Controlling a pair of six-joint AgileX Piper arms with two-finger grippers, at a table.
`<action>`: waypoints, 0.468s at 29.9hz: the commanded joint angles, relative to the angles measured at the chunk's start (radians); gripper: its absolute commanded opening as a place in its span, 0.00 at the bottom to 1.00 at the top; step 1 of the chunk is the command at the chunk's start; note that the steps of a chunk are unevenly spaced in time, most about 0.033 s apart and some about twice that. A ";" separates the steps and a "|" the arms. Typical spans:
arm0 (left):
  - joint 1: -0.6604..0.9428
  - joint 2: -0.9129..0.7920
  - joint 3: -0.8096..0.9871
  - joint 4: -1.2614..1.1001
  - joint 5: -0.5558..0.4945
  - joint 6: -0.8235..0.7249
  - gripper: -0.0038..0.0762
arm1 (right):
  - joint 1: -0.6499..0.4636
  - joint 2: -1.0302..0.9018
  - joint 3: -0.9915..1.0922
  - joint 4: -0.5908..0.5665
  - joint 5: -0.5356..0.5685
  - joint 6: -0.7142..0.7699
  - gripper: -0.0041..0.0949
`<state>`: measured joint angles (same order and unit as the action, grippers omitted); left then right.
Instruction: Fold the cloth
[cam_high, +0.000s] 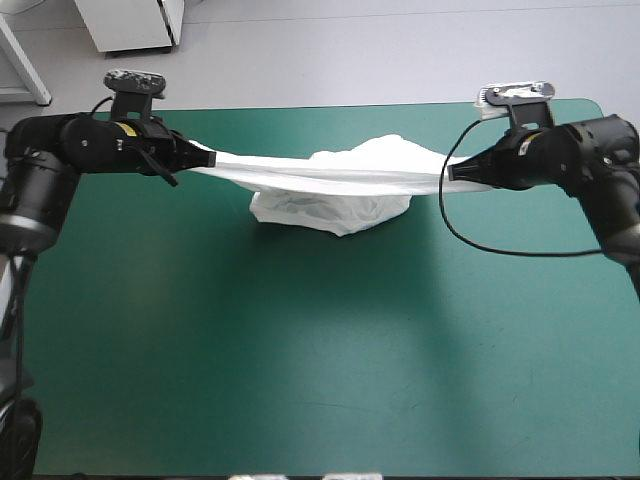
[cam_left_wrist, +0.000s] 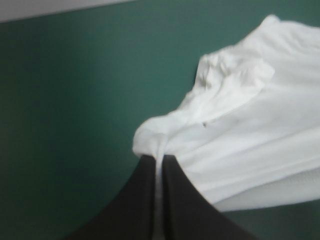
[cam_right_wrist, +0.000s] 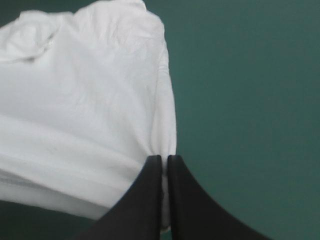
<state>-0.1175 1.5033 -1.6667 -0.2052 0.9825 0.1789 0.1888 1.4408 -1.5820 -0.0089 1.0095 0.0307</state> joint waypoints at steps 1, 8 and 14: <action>-0.001 -0.157 0.008 -0.037 -0.107 0.004 0.04 | -0.007 -0.153 0.033 -0.038 -0.085 -0.004 0.02; -0.055 -0.369 0.034 -0.043 -0.224 0.034 0.04 | -0.007 -0.364 0.058 -0.036 -0.228 0.001 0.02; -0.081 -0.477 0.034 -0.073 -0.320 0.031 0.04 | -0.007 -0.463 0.034 -0.036 -0.252 -0.023 0.03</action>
<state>-0.1902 1.0749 -1.6087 -0.2457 0.7896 0.2108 0.1888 1.0240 -1.5020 -0.0250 0.8444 0.0297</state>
